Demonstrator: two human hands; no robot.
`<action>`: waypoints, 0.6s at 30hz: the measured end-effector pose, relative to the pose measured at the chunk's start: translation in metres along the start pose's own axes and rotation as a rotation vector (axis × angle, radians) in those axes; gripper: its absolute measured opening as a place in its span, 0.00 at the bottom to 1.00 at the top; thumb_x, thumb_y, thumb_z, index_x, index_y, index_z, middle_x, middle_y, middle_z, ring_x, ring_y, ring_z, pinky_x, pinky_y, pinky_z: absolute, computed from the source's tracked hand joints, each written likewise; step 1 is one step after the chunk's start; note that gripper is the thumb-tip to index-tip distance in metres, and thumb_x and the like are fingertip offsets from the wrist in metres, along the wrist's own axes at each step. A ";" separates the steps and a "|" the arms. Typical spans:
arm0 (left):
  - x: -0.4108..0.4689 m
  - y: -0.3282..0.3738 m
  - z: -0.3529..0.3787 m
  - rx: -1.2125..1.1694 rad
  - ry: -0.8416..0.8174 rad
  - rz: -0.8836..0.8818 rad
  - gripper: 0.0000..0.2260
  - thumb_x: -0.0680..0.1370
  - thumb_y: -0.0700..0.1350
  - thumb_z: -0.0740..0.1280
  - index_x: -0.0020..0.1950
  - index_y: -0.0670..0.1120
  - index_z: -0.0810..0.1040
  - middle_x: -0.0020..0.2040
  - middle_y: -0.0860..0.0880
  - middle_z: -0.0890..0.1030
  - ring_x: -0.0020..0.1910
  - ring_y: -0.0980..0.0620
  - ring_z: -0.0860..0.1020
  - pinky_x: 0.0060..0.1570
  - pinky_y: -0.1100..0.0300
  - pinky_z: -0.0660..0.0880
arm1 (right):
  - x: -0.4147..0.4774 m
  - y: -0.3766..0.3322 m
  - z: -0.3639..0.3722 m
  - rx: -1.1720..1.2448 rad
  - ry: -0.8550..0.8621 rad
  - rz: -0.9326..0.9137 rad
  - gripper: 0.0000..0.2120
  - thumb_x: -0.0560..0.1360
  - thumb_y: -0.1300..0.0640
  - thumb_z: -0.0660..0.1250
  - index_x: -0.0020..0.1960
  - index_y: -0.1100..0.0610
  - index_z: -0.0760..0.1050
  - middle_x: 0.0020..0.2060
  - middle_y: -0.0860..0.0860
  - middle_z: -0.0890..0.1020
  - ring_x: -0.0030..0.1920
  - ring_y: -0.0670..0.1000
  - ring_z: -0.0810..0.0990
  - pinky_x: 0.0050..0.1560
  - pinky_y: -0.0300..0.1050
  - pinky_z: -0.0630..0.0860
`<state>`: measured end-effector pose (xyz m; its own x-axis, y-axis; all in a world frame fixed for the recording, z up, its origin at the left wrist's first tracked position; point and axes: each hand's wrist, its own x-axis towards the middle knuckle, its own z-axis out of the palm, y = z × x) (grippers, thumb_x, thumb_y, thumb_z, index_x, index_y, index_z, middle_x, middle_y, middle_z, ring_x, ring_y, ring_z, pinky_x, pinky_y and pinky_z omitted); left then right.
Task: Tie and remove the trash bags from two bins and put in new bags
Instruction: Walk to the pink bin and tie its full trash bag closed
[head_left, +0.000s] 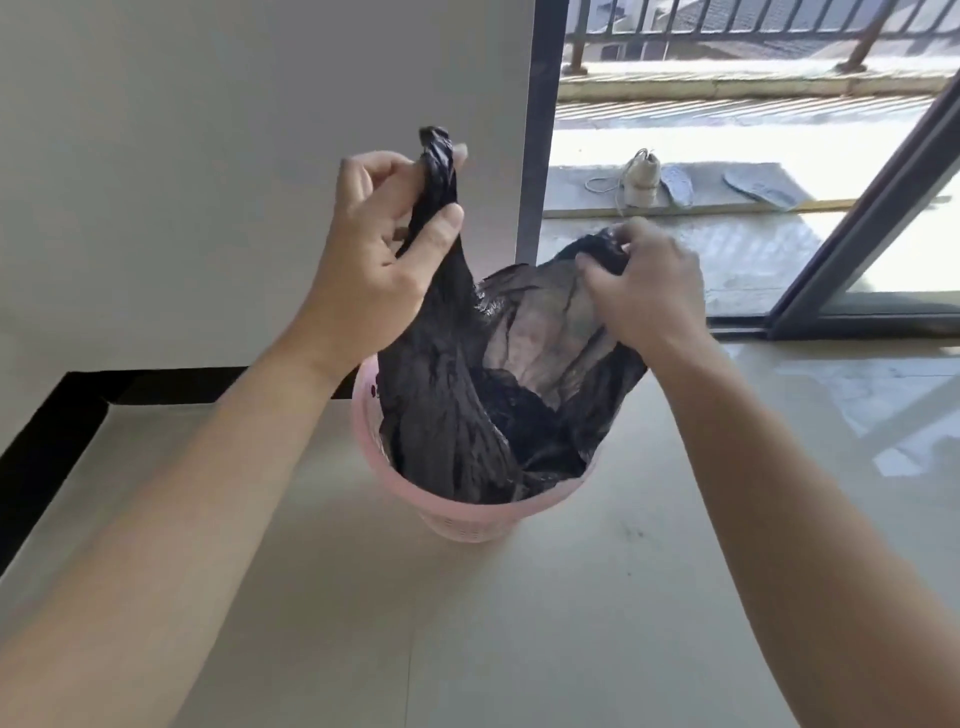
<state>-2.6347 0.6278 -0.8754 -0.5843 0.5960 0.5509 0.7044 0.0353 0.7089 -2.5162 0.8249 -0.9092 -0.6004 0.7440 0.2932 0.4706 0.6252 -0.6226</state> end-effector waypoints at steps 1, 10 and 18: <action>0.003 -0.002 -0.008 -0.047 0.020 -0.020 0.16 0.81 0.46 0.64 0.69 0.54 0.74 0.53 0.52 0.68 0.48 0.62 0.73 0.52 0.68 0.72 | 0.009 -0.012 -0.015 0.010 0.049 -0.047 0.17 0.76 0.49 0.70 0.62 0.55 0.77 0.52 0.54 0.82 0.54 0.54 0.79 0.49 0.40 0.69; 0.008 -0.035 -0.032 -0.143 0.296 -0.206 0.06 0.75 0.51 0.72 0.44 0.55 0.76 0.40 0.47 0.79 0.37 0.46 0.78 0.43 0.47 0.79 | 0.026 -0.034 -0.056 0.162 -0.018 -0.176 0.27 0.69 0.47 0.77 0.65 0.47 0.74 0.54 0.45 0.80 0.50 0.46 0.82 0.54 0.51 0.81; -0.047 -0.085 0.005 -0.139 0.127 -0.424 0.41 0.65 0.68 0.75 0.69 0.48 0.66 0.67 0.47 0.74 0.68 0.51 0.72 0.69 0.47 0.69 | -0.073 0.040 0.041 0.728 0.225 0.353 0.49 0.70 0.29 0.65 0.80 0.52 0.52 0.78 0.49 0.55 0.75 0.46 0.60 0.75 0.45 0.59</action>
<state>-2.6657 0.6007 -0.9635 -0.8598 0.4490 0.2430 0.3371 0.1419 0.9307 -2.4804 0.7860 -0.9853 -0.3171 0.9447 0.0831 0.0253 0.0960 -0.9951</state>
